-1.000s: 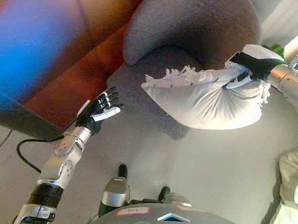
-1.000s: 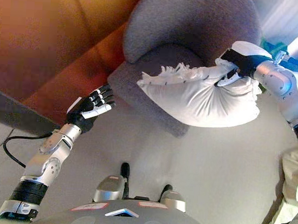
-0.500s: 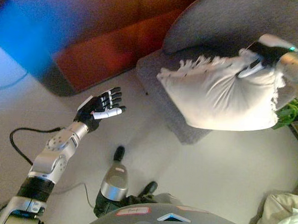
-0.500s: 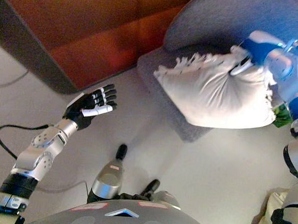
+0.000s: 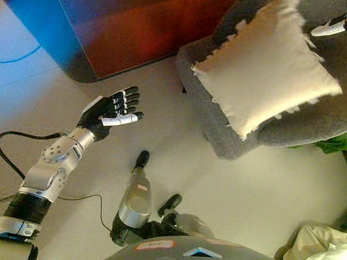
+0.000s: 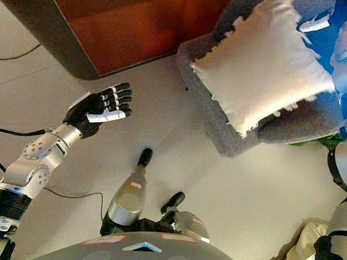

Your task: Pick up the pillow and put it on the sofa.

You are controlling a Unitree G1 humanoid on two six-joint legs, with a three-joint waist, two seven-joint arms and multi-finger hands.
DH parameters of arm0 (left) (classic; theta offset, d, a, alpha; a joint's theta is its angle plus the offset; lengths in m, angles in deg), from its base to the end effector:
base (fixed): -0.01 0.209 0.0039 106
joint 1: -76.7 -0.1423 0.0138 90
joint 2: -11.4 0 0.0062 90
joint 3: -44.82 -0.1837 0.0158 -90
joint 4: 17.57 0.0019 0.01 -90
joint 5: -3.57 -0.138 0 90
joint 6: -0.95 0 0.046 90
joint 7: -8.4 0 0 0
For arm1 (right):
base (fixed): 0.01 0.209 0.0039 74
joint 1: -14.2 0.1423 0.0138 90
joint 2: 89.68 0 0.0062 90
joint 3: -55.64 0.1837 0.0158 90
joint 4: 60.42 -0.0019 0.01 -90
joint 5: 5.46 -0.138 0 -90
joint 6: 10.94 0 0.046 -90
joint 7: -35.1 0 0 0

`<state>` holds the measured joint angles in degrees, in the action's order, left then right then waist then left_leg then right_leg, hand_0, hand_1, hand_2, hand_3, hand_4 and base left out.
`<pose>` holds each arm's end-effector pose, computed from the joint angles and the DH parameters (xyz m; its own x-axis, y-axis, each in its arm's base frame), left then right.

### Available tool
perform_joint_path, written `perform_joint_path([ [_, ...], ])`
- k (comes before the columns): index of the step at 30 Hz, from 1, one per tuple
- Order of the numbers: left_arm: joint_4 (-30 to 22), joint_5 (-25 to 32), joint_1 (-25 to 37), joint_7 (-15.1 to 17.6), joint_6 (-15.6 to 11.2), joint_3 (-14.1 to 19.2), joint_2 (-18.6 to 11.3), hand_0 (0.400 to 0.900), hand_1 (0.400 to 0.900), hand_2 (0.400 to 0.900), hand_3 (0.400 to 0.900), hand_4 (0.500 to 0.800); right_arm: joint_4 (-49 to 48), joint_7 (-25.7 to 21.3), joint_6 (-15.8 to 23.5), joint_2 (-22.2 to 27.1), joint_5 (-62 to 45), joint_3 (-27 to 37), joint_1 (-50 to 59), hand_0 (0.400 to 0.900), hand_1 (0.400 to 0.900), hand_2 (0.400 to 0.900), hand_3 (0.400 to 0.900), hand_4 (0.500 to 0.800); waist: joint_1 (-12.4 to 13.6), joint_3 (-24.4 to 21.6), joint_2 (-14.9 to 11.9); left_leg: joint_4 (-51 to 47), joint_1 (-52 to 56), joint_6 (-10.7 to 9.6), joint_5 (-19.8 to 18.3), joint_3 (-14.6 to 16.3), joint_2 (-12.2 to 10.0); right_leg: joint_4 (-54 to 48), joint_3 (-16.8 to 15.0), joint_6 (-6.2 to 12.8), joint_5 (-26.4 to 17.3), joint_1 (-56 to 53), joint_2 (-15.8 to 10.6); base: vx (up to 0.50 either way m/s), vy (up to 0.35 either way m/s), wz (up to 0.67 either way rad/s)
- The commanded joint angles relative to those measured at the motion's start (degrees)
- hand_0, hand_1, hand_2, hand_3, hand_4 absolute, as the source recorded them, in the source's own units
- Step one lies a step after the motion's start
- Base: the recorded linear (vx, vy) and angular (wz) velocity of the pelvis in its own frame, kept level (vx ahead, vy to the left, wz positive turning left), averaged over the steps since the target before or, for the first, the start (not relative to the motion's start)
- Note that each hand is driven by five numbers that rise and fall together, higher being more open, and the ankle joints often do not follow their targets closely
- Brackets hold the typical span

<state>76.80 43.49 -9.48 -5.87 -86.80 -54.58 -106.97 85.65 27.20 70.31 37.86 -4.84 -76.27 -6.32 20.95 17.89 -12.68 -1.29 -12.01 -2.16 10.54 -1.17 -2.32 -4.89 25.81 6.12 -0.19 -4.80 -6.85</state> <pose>0.2133 0.2648 0.0807 0.9338 -0.3200 -0.1598 0.3307 0.9427 0.0447 0.3363 -0.3030 0.2540 0.9100 -0.3620 0.2021 0.3173 0.2941 -0.9016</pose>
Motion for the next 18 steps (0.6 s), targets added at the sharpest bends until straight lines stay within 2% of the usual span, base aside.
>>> perform_joint_path([
  [1,-6.96,1.65,1.29,-1.63,-6.60,0.05,1.72,0.900,0.900,0.900,0.900,0.800,-0.69,-6.79,-0.72,3.96,-2.67,1.59,4.11,0.900,0.900,0.900,0.900,0.800,-0.76,-6.24,1.97,-3.53,5.58,0.21,-6.66,-0.90,-0.23,1.19,-1.00,1.66,-3.57,1.01,0.37,0.02,0.046,-0.13],
  [8,-5.78,-1.05,-1.38,-0.73,-6.47,0.97,4.87,0.900,0.900,0.900,0.900,0.800,-10.03,-6.45,1.01,2.95,-6.23,11.19,-7.13,0.900,0.900,0.900,0.900,0.800,-3.51,-9.73,2.97,-3.70,9.06,0.26,-7.69,1.55,-0.56,1.24,-2.47,1.65,-3.02,-0.80,0.08,0.02,0.062,-0.13],
  [12,-5.37,-2.68,-2.93,0.78,-6.92,1.99,6.99,0.900,0.900,0.900,0.900,0.800,-19.36,-5.48,1.75,2.03,-6.66,17.05,-17.02,0.900,0.900,0.900,0.900,0.800,-6.30,-11.55,4.10,-3.71,10.62,0.49,-7.91,3.58,-0.78,1.53,-3.51,1.61,-2.86,-1.00,-0.33,-0.04,0.086,-0.18],
  [15,-4.79,-3.70,-3.73,1.85,-7.13,2.24,8.79,0.900,0.900,0.900,0.900,0.800,-27.61,-6.69,2.54,-0.56,-5.88,22.75,-27.31,0.900,0.900,0.900,0.900,0.800,-8.50,-12.29,5.03,-3.71,12.09,0.78,-8.38,5.25,-0.95,1.75,-4.73,1.55,-2.85,-1.04,-0.52,-0.07,0.072,-0.21],
  [18,-3.40,-3.37,-4.19,2.84,-7.71,2.46,10.63,0.900,0.900,0.900,0.900,0.800,-36.51,-7.15,4.66,-5.39,-3.36,27.72,-38.23,0.900,0.900,0.900,0.900,0.800,-11.53,-12.93,6.48,-3.61,13.70,1.10,-8.88,7.63,-1.14,2.10,-6.25,1.49,-2.85,-0.90,-0.76,-0.08,0.076,-0.24],
])
